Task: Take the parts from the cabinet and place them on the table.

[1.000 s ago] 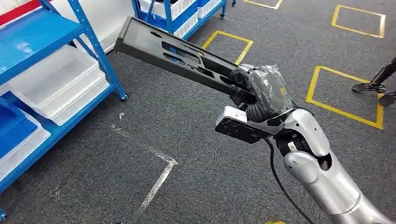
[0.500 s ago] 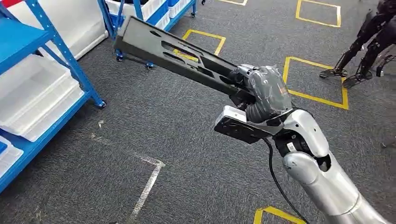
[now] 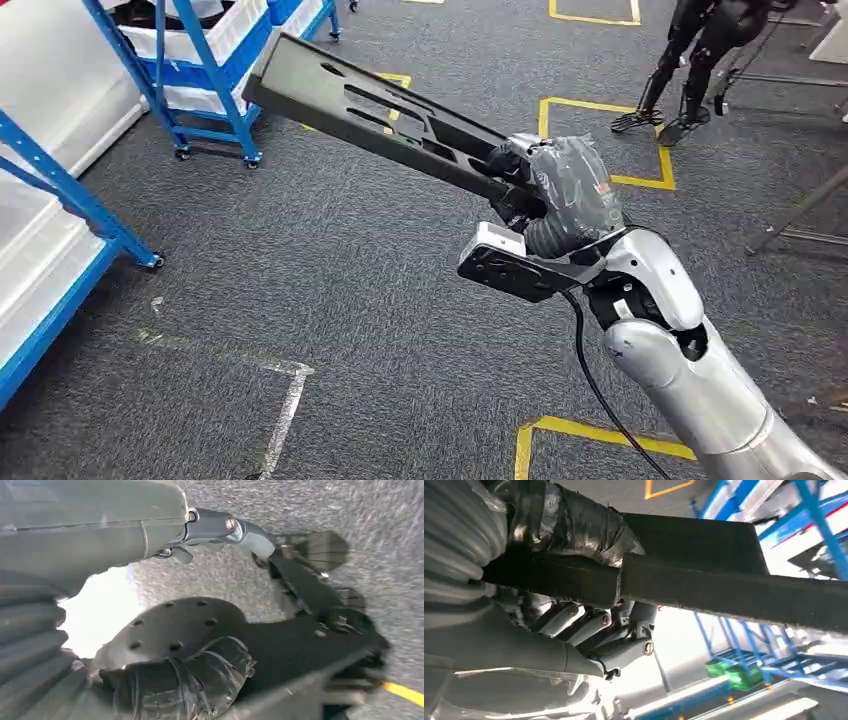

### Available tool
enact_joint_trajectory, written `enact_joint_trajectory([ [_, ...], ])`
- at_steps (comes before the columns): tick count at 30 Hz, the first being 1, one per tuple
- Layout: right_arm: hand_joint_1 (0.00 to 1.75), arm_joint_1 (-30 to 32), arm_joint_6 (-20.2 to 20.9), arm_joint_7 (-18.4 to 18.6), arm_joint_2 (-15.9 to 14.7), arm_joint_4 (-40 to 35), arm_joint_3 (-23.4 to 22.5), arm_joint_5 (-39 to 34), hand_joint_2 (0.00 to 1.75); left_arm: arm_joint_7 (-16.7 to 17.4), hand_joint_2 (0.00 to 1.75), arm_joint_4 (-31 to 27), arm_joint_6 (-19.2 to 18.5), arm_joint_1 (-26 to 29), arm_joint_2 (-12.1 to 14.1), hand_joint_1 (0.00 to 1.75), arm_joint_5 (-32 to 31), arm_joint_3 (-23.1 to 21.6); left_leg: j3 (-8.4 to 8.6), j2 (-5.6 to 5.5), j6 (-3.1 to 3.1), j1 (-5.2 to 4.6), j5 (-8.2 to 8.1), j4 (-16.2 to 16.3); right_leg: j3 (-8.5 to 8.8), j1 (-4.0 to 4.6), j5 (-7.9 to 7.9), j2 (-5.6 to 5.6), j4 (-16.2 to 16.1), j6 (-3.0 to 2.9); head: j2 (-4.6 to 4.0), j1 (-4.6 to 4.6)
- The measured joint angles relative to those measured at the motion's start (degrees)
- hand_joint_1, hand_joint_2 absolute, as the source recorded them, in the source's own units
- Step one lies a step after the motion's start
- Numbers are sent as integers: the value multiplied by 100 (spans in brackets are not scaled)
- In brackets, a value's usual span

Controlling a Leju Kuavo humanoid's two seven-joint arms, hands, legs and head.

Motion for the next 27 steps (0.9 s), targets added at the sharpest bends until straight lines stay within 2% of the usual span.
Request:
enact_joint_trajectory([
  [1, 175, 0, 0, 0, 2, 0, 0, 2, 175, 2, 175, 0, -11, 13, 0, 0, -2, 0, 182, -30, 32, -8, 282, -433, 0, 4, 0, 87, 11, 0, 0, 0],
  [2, 175, -1, 0, 0, 2, 0, 0, 2, 175, 2, 175, 0, -15, 14, 0, 0, -2, 0, 352, -125, 58, -11, 499, -830, -4, 1, -1, 143, 19, 2, 0, 2],
  [3, 175, -3, 0, 0, 4, 0, 0, 2, 175, 2, 175, 0, -15, 10, 15, 0, -2, 0, 492, -405, 95, -10, 578, -1210, -29, -16, -7, 203, 39, 11, 0, 2],
  [4, 175, -25, 0, 2, 4, 2, 0, 2, 175, 2, 175, 0, -15, 4, 22, 0, -2, 0, 564, -485, 85, 7, 555, -1350, -78, 11, -10, 258, 90, 33, 0, 15],
  [5, 175, -27, -2, 2, 9, 7, 0, 2, 175, 2, 175, 2, -22, -7, 26, 0, -2, 0, 571, -444, 75, -1, 547, -1339, -107, -26, 12, 292, 77, 68, 0, -9],
  [6, 175, -24, -2, 7, 9, 9, 0, 2, 175, 2, 175, 0, -26, -23, 26, 0, -2, 0, 578, -403, 83, -37, 552, -1372, -118, -58, 22, 333, 67, 98, 0, 7],
  [7, 175, -21, -2, 4, 9, 9, 0, 4, 175, 2, 175, 0, -31, -35, 26, 0, 0, 0, 589, -365, 100, -53, 565, -1379, -125, -72, 46, 394, 40, 136, 0, 0],
  [8, 175, -19, -4, 4, 4, 9, 0, 4, 175, 2, 175, 0, -35, -37, 22, 0, 0, -2, 616, -291, 150, -16, 607, -1453, -130, -42, 50, 424, 38, 163, 0, 4],
  [9, 175, -15, -7, 4, -2, 7, 0, 7, 175, 2, 175, 0, -37, -36, 22, 0, 0, -2, 652, -218, 183, -1, 630, -1507, -178, -48, -35, 201, 123, 175, 0, 18],
  [10, 175, -33, -4, 7, -4, 7, 0, 7, 175, 2, 175, 0, -42, -35, 22, 0, 0, 0, 673, -167, 203, -9, 633, -1529, -286, -35, -204, -27, 374, 211, 0, 48],
  [11, 175, -35, -7, 4, -2, 7, 0, 7, 175, 0, 175, 0, -42, -33, 22, 0, -2, -2, 680, -112, 210, -15, 632, -1532, -472, -52, -399, -154, 773, 241, 0, 50],
  [12, 175, -29, -7, 4, 4, 7, 0, 9, 175, 0, 175, 2, -42, -27, 26, 0, -2, -2, 681, -51, 223, -21, 618, -1530, -693, -73, -572, -229, 1232, 271, 0, 39],
  [13, 175, -12, -2, 4, 4, 9, 0, 6, 175, 0, 175, 2, -42, -21, 33, 0, 0, -2, 683, 18, 224, -21, 606, -1528, -879, -100, -671, -267, 1583, 296, 0, 55],
  [14, 175, 0, -2, 6, 2, 9, 0, 9, 175, 0, 175, 2, -42, -13, 37, 0, 0, -2, 688, 79, 219, -20, 596, -1527, -953, -132, -636, -285, 1688, 322, 0, 48],
  [15, 175, 5, -2, 7, 2, 9, 0, 9, 175, 0, 175, 2, -42, -6, 37, 0, 0, 0, 702, 147, 209, -18, 579, -1527, -864, -167, -466, -300, 1500, 342, 0, 50],
  [16, 175, 4, -2, 7, 2, 9, 0, 9, 175, 0, 175, 2, -44, -3, 37, 0, 0, -2, 719, 207, 189, -11, 556, -1522, -667, -191, -236, -339, 1108, 360, 0, 50],
  [17, 175, 4, -2, 7, 2, 9, 0, 9, 175, 0, 175, 0, -46, -3, 37, 0, 2, 0, 748, 261, 158, -6, 528, -1512, -377, -204, 11, -416, 566, 373, 0, 48],
  [18, 175, 3, -4, 4, 2, 9, 0, 9, 175, -2, 175, 2, -46, -5, 39, 0, 4, 0, 786, 310, 112, -10, 490, -1508, -164, -192, 60, -626, 107, 384, 0, 52],
  [19, 175, -14, -2, 4, 7, 9, 0, 9, 175, -7, 175, 2, -48, -4, 44, 0, 7, -2, 780, 348, 59, -51, 458, -1483, -58, -65, -12, -735, 3, 347, 0, 57],
  [20, 175, -25, -5, 4, 9, 9, 0, 9, 175, -9, 175, 2, -50, -3, 46, 0, 7, -2, 800, 400, 34, -45, 453, -1508, -74, -98, -10, -670, 30, 283, 0, 17],
  [22, 175, -26, -2, 7, 0, 9, 0, 11, 175, -9, 175, 0, -63, -14, 42, 0, 7, -2, 867, 515, -30, -34, 431, -1542, -77, -35, -32, -540, 27, 222, 0, 24],
  [23, 175, -30, -2, 7, -9, 9, 0, 13, 175, -7, 175, 0, -74, -22, 37, 0, 7, -2, 899, 577, -73, -23, 401, -1540, -48, -60, -25, -477, -7, 168, 0, 24],
  [24, 175, -30, -4, 9, -4, 5, 0, 15, 175, -9, 175, 0, -87, -35, 33, 0, 5, -2, 884, 447, -103, 23, 330, -1459, 24, -85, -29, -409, -54, 117, 0, 24],
  [25, 175, -66, -2, 9, -2, 7, 0, 15, 175, -13, 175, 0, -98, -34, 33, 0, 7, -2, 769, 240, -91, 22, 211, -1187, 53, -83, -50, -361, -58, 67, 0, -2],
  [26, 175, -78, -4, 7, 2, 7, 0, 15, 175, -13, 175, 0, -109, -34, 33, 0, 7, -2, 570, 150, -74, 15, 68, -829, 69, -79, -62, -332, -55, 27, 0, -24],
  [27, 175, -75, -4, 7, 7, 9, 0, 15, 175, -13, 175, 0, -116, -28, 33, 0, 7, -2, 252, 75, -67, 10, -106, -284, 95, -68, -79, -253, -50, 2, 0, -35],
])
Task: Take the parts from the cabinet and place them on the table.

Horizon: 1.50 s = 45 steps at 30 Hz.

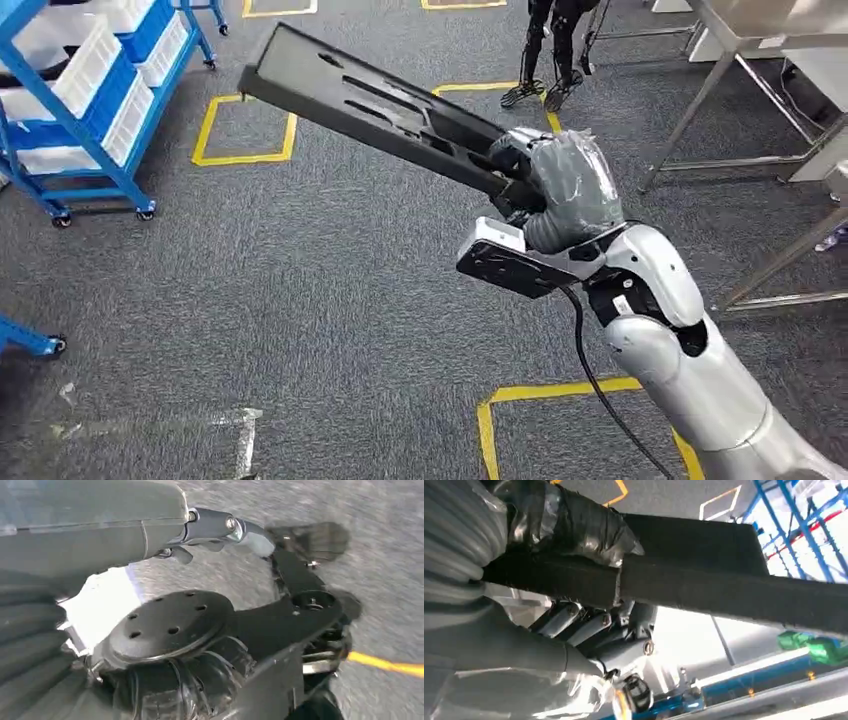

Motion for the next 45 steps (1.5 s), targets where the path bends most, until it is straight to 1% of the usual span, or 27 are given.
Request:
enact_joint_trajectory([
  [2, 175, 28, 2, 0, 0, 0, 0, 0, 175, -4, 175, 0, -13, 13, 0, 0, -7, 0, -430, -55, 10, -3, -6, 546, 50, 35, -49, 144, 7, -32, 0, 9],
  [3, 175, 31, 4, 2, 0, 2, 0, 0, 175, -4, 175, 0, -17, 32, 0, 0, -9, 0, -461, -67, 31, -6, 180, 440, 89, 48, -76, 235, 12, -30, 0, 7],
  [5, 175, 30, 0, 2, 0, 0, 0, 0, 175, -7, 175, 0, -22, 60, 0, 0, -9, 0, -188, -131, 89, -18, 785, -398, 185, 56, -145, 414, 21, -17, 0, 7],
  [6, 175, 30, 0, 2, 0, 0, 0, 0, 175, -13, 175, 0, -20, 61, 9, 0, -9, 0, -16, -271, 116, -24, 1040, -869, 228, 53, -180, 476, 22, -2, 0, 7],
  [7, 175, 27, 0, 2, 0, 4, 0, 0, 175, -13, 175, 2, -20, 61, 20, 0, -9, 0, 73, -528, 141, -16, 945, -985, 219, 56, -210, 523, 20, 33, 0, 28],
  [9, 175, 28, -7, 9, 0, 4, 0, 7, 175, -28, 175, 2, -28, 46, 26, 0, -11, 0, 185, -464, 129, -61, 871, -1186, 190, -20, -208, 655, -19, 117, 0, 4],
  [11, 175, 50, -7, 15, -7, 9, 0, 9, 175, -33, 175, 2, -44, 19, 24, 0, -13, 0, 293, -344, 201, -65, 840, -1298, 239, 5, -184, 663, 17, 152, 0, 13],
  [14, 175, 24, -9, 15, -9, 9, 0, 15, 175, -39, 175, 2, -48, 43, 17, 0, -15, 0, 500, -178, 286, -48, 801, -1395, -81, 32, -369, 101, 596, 229, 0, 59],
  [16, 175, 51, -9, 15, -4, 9, 0, 18, 175, -39, 175, 2, -50, 47, 20, 0, -15, 0, 593, -63, 288, -49, 702, -1397, -643, -10, -619, 11, 1421, 282, 0, 57],
  [18, 175, 90, -9, 18, -11, 22, 0, 18, 175, -42, 175, 2, -52, 51, 24, 0, -15, 0, 721, 35, 266, -40, 592, -1397, -907, -80, -556, -24, 1574, 335, 0, 55],
  [20, 175, 91, -9, 20, -18, 31, 0, 18, 175, -42, 175, 2, -61, 63, 24, 0, -15, 0, 906, 142, 206, -26, 447, -1396, -724, -138, -59, -103, 838, 374, 0, 55],
  [21, 175, 90, -9, 20, -20, 31, 0, 18, 175, -42, 175, 2, -63, 65, 24, 0, -17, -2, 1011, 196, 173, -16, 364, -1396, -544, -149, 298, -217, 319, 391, 0, 57],
  [22, 175, 96, -9, 20, -22, 35, 0, 20, 175, -42, 175, 2, -66, 76, 24, 0, -17, -2, 1045, 255, 133, -11, 286, -1404, -469, -117, 438, -400, 70, 371, 0, 53],
  [23, 175, 90, -7, 18, -20, 39, 0, 17, 175, -42, 175, 2, -74, 59, 26, 0, -24, -2, 1138, 283, 77, -21, 233, -1395, -499, -28, 221, -426, 39, 313, 0, 33],
  [26, 175, 69, -7, 22, -24, 35, 0, 18, 175, -39, 175, 2, -98, 46, 26, 0, -33, -2, 1295, 388, -47, -1, 163, -1365, -371, 12, 224, -255, 89, 140, 0, 24],
  [27, 175, 39, -7, 26, -37, 31, 0, 20, 175, -35, 175, 0, -109, 27, 13, 0, -35, -2, 1168, 382, -76, 33, 205, -1155, -292, -4, 200, -152, 79, 99, 0, 16],
  [29, 175, -22, -9, 20, -42, 26, -2, 24, 175, -33, 175, 0, -116, 21, 7, 0, -37, -2, 657, 35, -66, 62, 320, -295, -186, 5, 119, -59, 56, -1, 0, -9],
  [31, 175, -21, -4, 15, -42, 26, -2, 24, 175, -31, 175, 0, -116, 25, 9, 0, -50, -4, 50, -52, -71, 51, -30, 390, -59, 10, 4, 76, 54, -35, 0, -22],
  [33, 175, -7, -2, 18, -42, 31, -2, 22, 175, -31, 175, 0, -116, 41, 7, 0, -52, -7, -300, -62, -54, 19, -394, 460, 114, 24, -121, 230, 55, -46, 0, -22],
  [34, 175, -11, -2, 18, -42, 35, -2, 22, 175, -31, 175, 0, -116, 61, 7, 0, -52, -7, -350, -66, -38, 7, -377, 247, 213, 25, -192, 320, 55, -44, 0, -22],
  [35, 175, -12, -2, 18, -42, 37, -2, 22, 175, -31, 175, 0, -116, 78, 9, 0, -55, -7, -333, -93, -19, -6, -177, -102, 319, 20, -264, 400, 55, -36, 0, -26],
  [37, 175, -5, -2, 18, -42, 46, -2, 26, 175, -28, 175, 2, -116, 107, 26, 0, -59, -9, -268, -385, 47, -36, 901, -950, 388, -1, -396, 522, 49, -8, 0, -24],
  [38, 175, 7, 0, 18, -39, 57, 0, 35, 175, -28, 175, 11, -116, 139, 48, 0, -59, -11, -317, -515, 66, -69, 1079, -1102, 480, 8, -457, 637, 116, 28, 0, -26],
  [40, 175, 29, 0, 37, -31, 74, 2, 72, 175, -11, 175, 15, -131, 113, 74, 0, -68, -13, -153, -522, 134, -95, 1119, -1100, 554, -4, -533, 769, 96, 110, 0, -30],
  [42, 175, -25, -9, 83, -37, 72, 0, 158, 175, 9, 175, 13, -149, 85, 59, 0, -68, -13, 8, -356, 210, -77, 1063, -1197, 528, 26, -457, 731, 239, 128, 0, -37],
  [44, 175, -76, -7, 120, -31, 74, 2, 247, 175, 17, 175, 13, -157, 58, 61, 0, -66, -13, 151, -277, 270, -72, 1003, -1267, 245, 53, -454, 142, 728, 187, 0, 22],
  [45, 175, -79, -9, 122, -24, 74, 2, 278, 175, 22, 175, 13, -160, 54, 68, 0, -63, -11, 204, -216, 281, -72, 950, -1276, -8, 44, -560, 38, 1089, 215, 0, 28],
])
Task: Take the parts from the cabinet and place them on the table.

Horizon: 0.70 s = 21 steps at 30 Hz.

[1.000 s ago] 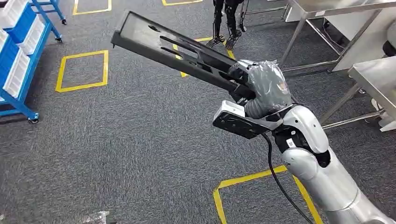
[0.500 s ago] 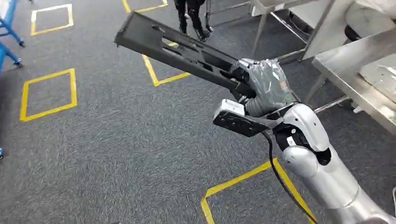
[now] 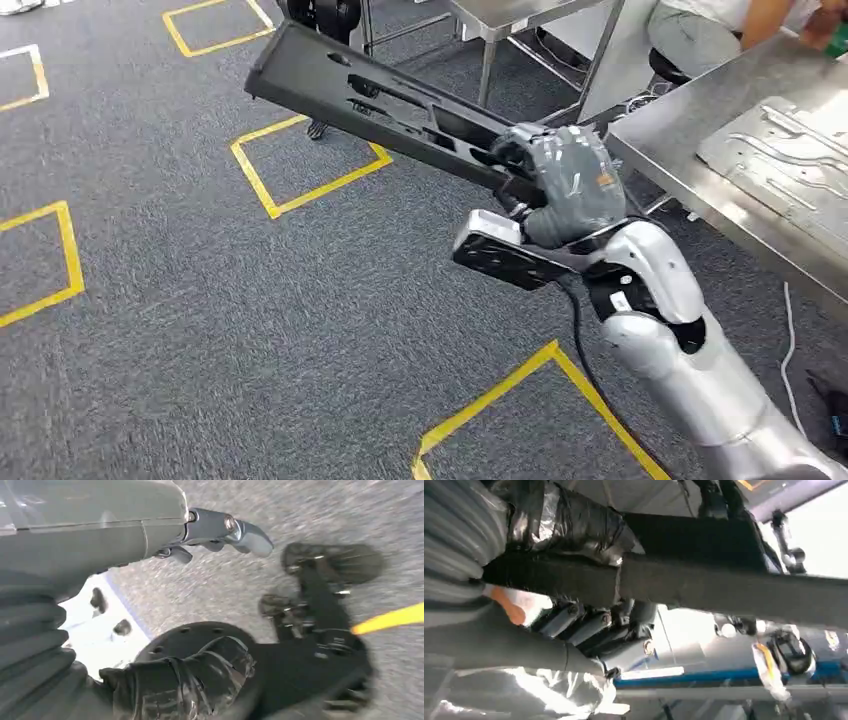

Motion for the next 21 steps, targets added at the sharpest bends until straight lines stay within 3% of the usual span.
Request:
enact_joint_trajectory([
  [2, 175, 19, 2, 0, 33, 2, 4, 11, 175, 0, 175, 0, -2, 1, 9, 0, 15, 0, 134, 106, 1, 2, -134, 0, -435, -48, -389, -60, 515, 46, 0, -2],
  [3, 175, 27, 2, 0, 33, 2, 7, 24, 175, 2, 175, 0, -2, 4, 9, 0, 20, 0, 223, 155, -2, 4, -209, 0, -557, -74, -498, -67, 536, 64, 0, 0],
  [4, 175, 27, 2, 15, 33, 4, 7, 26, 175, 4, 175, 0, -4, 13, 9, 0, 31, -2, 323, 197, -10, 6, -287, 0, -585, -91, -484, -79, 378, 78, 0, -2],
  [5, 175, 27, 2, 15, 33, 4, 7, 26, 175, 17, 175, 0, -4, 24, 9, 0, 33, -2, 438, 252, -21, 9, -374, 0, -542, -100, -314, -111, 53, 80, 0, 2],
  [6, 175, 26, 2, 15, 33, 4, 7, 28, 175, 17, 175, 0, -7, 25, 9, 0, 33, -2, 563, 304, -47, 12, -473, 0, -457, -99, 89, -192, -414, 70, 0, 2],
  [7, 175, 30, 2, 15, 33, 13, 7, 30, 175, 17, 175, 2, -9, 42, 11, 0, 33, -2, 564, 344, -81, 6, -556, -21, -408, -82, 645, -412, -836, 34, 0, 15],
  [8, 175, 38, -4, 13, 35, 22, 9, 55, 175, 20, 175, 2, -9, 24, 9, 0, 33, -2, 734, 401, -113, -9, -640, 44, -463, -46, 886, -528, -957, 11, 0, 4],
  [9, 175, 23, 4, 15, 63, 31, 31, 70, 175, 20, 175, 2, -18, 5, 11, 0, 33, -2, 744, 421, -163, -21, -677, -14, -372, 20, 769, -473, -966, -32, 0, 33],
  [10, 175, 16, 0, 15, 68, 35, 39, 105, 175, 22, 175, 2, -20, 0, 11, 0, 35, -2, 802, 485, -217, -19, -728, -46, -354, 28, 822, -386, -966, -79, 0, 28],
  [12, 175, -48, -2, 77, 87, 35, 57, 171, 175, 24, 175, 2, -22, -16, 11, 0, 39, -2, 866, 515, -271, 13, -699, 10, -289, 14, 745, -262, -1012, -151, 0, 22],
  [13, 175, -79, -4, 118, 105, 33, 57, 194, 175, 22, 175, 2, -22, -38, 11, 0, 44, -2, 750, 454, -284, 40, -681, 204, -183, -21, 719, -191, -1057, -192, 2, 11],
  [14, 175, -110, -11, 136, 114, 37, 59, 214, 175, 9, 175, 2, -22, -37, 11, 0, 50, -2, 571, 292, -296, 52, -626, 559, -119, -28, 677, -140, -1081, -241, 0, 2],
  [15, 175, -120, -13, 153, 136, 37, 59, 221, 175, -4, 175, 2, -22, -25, 11, 0, 50, -2, 307, 232, -312, 58, -687, 949, -66, -28, 638, -88, -1086, -263, 0, -18],
  [17, 175, -104, 0, 186, 149, 42, 96, 216, 175, -13, 175, 2, -22, -23, 13, 0, 55, -2, -229, 187, -354, 63, -1027, 1572, 80, -25, 510, 37, -1090, -275, 0, -13],
  [18, 175, -96, 11, 195, 149, 44, 96, 207, 175, -13, 175, 2, -22, -14, 13, 0, 57, -2, -404, 176, -363, 63, -1172, 1650, 166, -26, 445, 103, -1089, -275, 0, -13],
  [19, 175, -97, 17, 223, 149, 44, 98, 190, 175, -13, 175, 2, -22, 5, 13, 0, 55, -2, -505, 167, -370, 63, -1194, 1529, 273, -28, 370, 187, -1089, -270, 0, -13],
  [20, 175, -98, 17, 245, 146, 48, 98, 175, 175, -13, 175, 2, -22, 21, 13, 0, 57, -2, -515, 158, -365, 62, -1073, 1248, 379, -33, 295, 265, -1090, -263, 0, -13],
  [21, 175, -97, 22, 253, 146, 50, 98, 164, 175, -13, 175, 2, -22, 39, 24, 0, 59, -2, -483, 123, -345, 59, -746, 845, 477, -40, 218, 341, -1089, -250, 0, -13],
])
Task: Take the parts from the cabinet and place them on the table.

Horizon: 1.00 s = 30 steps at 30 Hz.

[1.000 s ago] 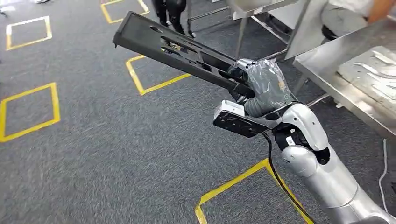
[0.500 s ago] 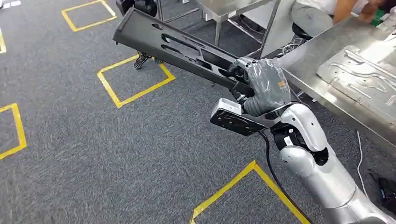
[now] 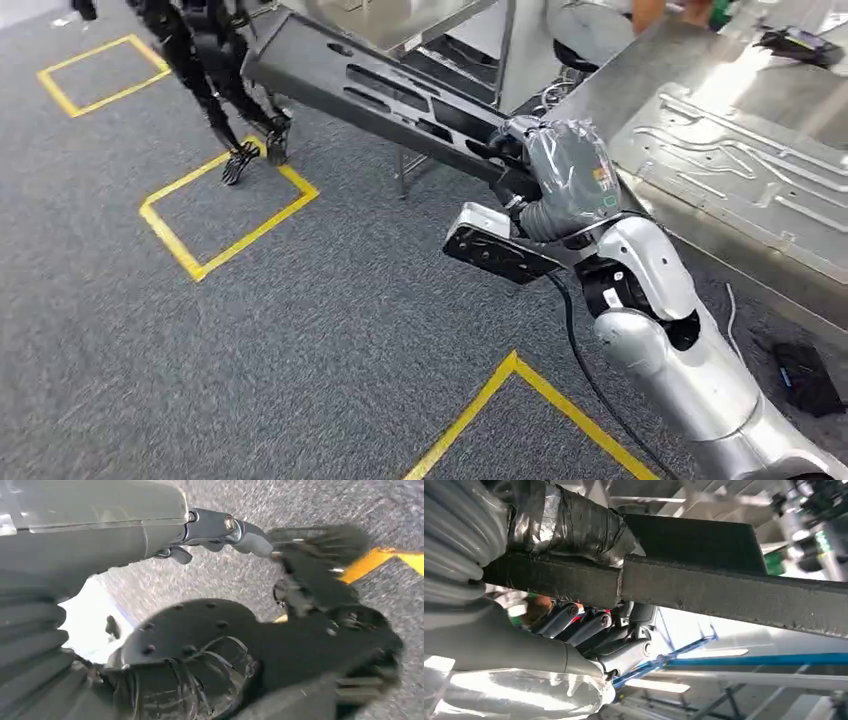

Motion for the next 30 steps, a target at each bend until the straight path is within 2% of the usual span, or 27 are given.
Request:
enact_joint_trajectory([
  [1, 175, 2, 4, 0, 0, 0, 0, -6, 175, 0, 175, 0, 0, 14, 15, 0, 7, -2, 33, -105, 34, -15, 501, -427, 75, -2, -66, 64, 1, 13, 0, -2],
  [2, 175, 11, 7, -2, -2, 9, 0, -9, 175, 0, 175, 6, 0, 56, 35, 0, 7, -2, 8, -304, 75, -16, 1141, -771, 111, -12, -121, 123, 18, 38, 0, 2],
  [3, 175, 40, 18, 0, 0, 20, 4, -13, 175, 0, 175, 11, -2, 53, 57, 0, 7, 0, 37, -329, 112, -40, 1034, -745, 128, -26, -166, 222, 15, 89, 0, 2],
  [4, 175, 35, 22, 0, 0, 22, 7, -17, 175, 0, 175, 15, -9, 41, 66, 0, 9, 0, 114, -271, 121, -66, 1112, -731, 127, -44, -200, 262, 17, 142, 0, -15],
  [5, 175, 37, 28, 13, -2, 22, 11, -15, 175, -2, 175, 15, -15, 0, 66, 0, 7, 0, 123, -239, 151, -90, 1069, -717, 131, -79, -216, 296, -48, 169, 0, -17],
  [6, 175, 19, 28, 22, -2, 17, 11, -17, 175, 0, 175, 15, -15, -38, 63, 0, 9, 0, 163, -185, 166, -66, 1066, -788, 168, -54, -224, 354, -85, 190, 0, -24],
  [7, 175, 9, 24, 35, -4, 2, 11, -15, 175, -2, 175, 13, -17, -56, 57, 0, 7, 0, 238, -117, 175, -31, 1061, -886, 174, -33, -293, 188, -76, 211, 0, -17],
  [8, 175, -20, 24, 35, -7, 2, 11, -15, 175, -9, 175, 13, -17, -61, 57, 0, 9, 0, 316, -72, 210, -30, 1034, -932, 120, -12, -341, -142, 74, 251, 0, 7],
  [9, 175, -32, 26, 33, -11, 2, 13, -15, 175, -13, 175, 13, -17, -56, 57, 0, 13, 0, 372, -33, 265, -27, 998, -967, -73, -4, -493, -308, 427, 264, 0, 24],
  [11, 175, 6, 28, 35, -13, 18, 20, -11, 175, -15, 175, 13, -17, -54, 57, 0, 22, 0, 473, 57, 281, -16, 914, -984, -646, -25, -768, -363, 1348, 290, 0, 20],
  [12, 175, 43, 28, 35, -20, 31, 31, 0, 175, -15, 175, 13, -15, -45, 57, 0, 31, 0, 529, 98, 278, -6, 860, -981, -869, -44, -750, -366, 1617, 312, 0, 24],
  [13, 175, 72, 31, 37, -22, 46, 37, 4, 175, -18, 175, 13, -15, -44, 57, 0, 33, 0, 596, 137, 262, 7, 807, -976, -961, -62, -584, -372, 1610, 344, 0, 22],
  [14, 175, 83, 31, 53, -24, 68, 42, 11, 175, -17, 175, 13, -15, -35, 57, 0, 35, 0, 666, 175, 239, 27, 744, -960, -944, -87, -278, -391, 1359, 384, 0, 26],
  [15, 175, 77, 31, 61, -24, 72, 42, 24, 175, -18, 175, 13, -15, -27, 57, 0, 39, 0, 731, 218, 209, 49, 678, -937, -834, -111, 103, -448, 916, 427, 0, 26],
  [16, 175, 62, 31, 72, -24, 72, 42, 50, 175, -17, 175, 13, -15, -25, 57, 0, 42, 0, 793, 251, 180, 63, 613, -902, -695, -132, 457, -583, 429, 459, 0, 28],
  [17, 175, 60, 31, 81, -24, 74, 42, 79, 175, -17, 175, 15, -15, -13, 68, 0, 44, 0, 800, 279, 129, 43, 549, -882, -624, -108, 537, -871, 202, 489, 0, 42],
  [18, 175, 18, 33, 85, -24, 81, 46, 103, 175, -17, 175, 20, -13, -30, 72, 0, 57, 0, 833, 298, 71, -6, 493, -806, -575, -23, 502, -889, 92, 437, 0, 81],
  [19, 175, 3, 33, 96, -15, 81, 59, 114, 175, -17, 175, 20, -13, -25, 72, 0, 59, 0, 825, 337, 54, -21, 489, -825, -567, -59, 436, -837, 100, 320, 0, 42],
  [21, 175, -11, 33, 105, -15, 81, 74, 140, 175, -13, 175, 20, -17, -58, 68, 0, 63, 0, 867, 481, 26, -16, 465, -841, -596, -44, 428, -692, 95, 276, 0, -9],
  [22, 175, -24, 35, 107, -17, 81, 77, 155, 175, -11, 175, 20, -20, -65, 65, 0, 68, 0, 865, 471, -26, 13, 397, -830, -563, -70, 433, -625, 67, 225, 0, 0],
  [23, 175, -43, 35, 133, -26, 81, 77, 181, 175, -13, 175, 20, -20, -59, 66, 0, 72, 0, 841, 285, -29, 39, 301, -697, -547, -73, 429, -572, 63, 196, 0, -7],
  [24, 175, -74, 35, 157, -24, 83, 76, 188, 175, -13, 175, 20, -22, -55, 66, 0, 74, 0, 706, 163, -26, 44, 138, -397, -542, -78, 426, -519, 63, 172, 0, -17],
  [26, 175, -95, 44, 166, -22, 83, 79, 199, 175, -18, 175, 20, -24, -48, 66, 0, 74, 0, 244, 85, -24, 36, -208, 483, -533, -74, 419, -384, 64, 144, 0, -48],
  [27, 175, -93, 61, 173, -24, 90, 81, 208, 175, -22, 175, 20, -24, -44, 66, 0, 76, 0, -9, 62, -19, 29, -295, 906, -521, -55, 413, -303, 65, 133, 0, -48],
  [28, 175, -90, 79, 173, -24, 96, 83, 208, 175, -22, 175, 20, -26, -41, 66, 0, 74, 0, -111, 46, -1, 26, -236, 1011, -505, -38, 409, -230, 65, 126, 0, -46],
  [29, 175, -90, 87, 186, -24, 96, 85, 210, 175, -22, 175, 20, -28, -30, 63, 0, 74, 0, -86, 28, 36, 15, -28, 856, -481, -25, 402, -149, 65, 116, 0, -46],
  [30, 175, -94, 90, 206, -24, 96, 85, 221, 175, -22, 175, 20, -31, -28, 63, 0, 74, 0, 58, -3, 88, -2, 284, 434, -457, -10, 397, -63, 65, 110, 0, -50],
])
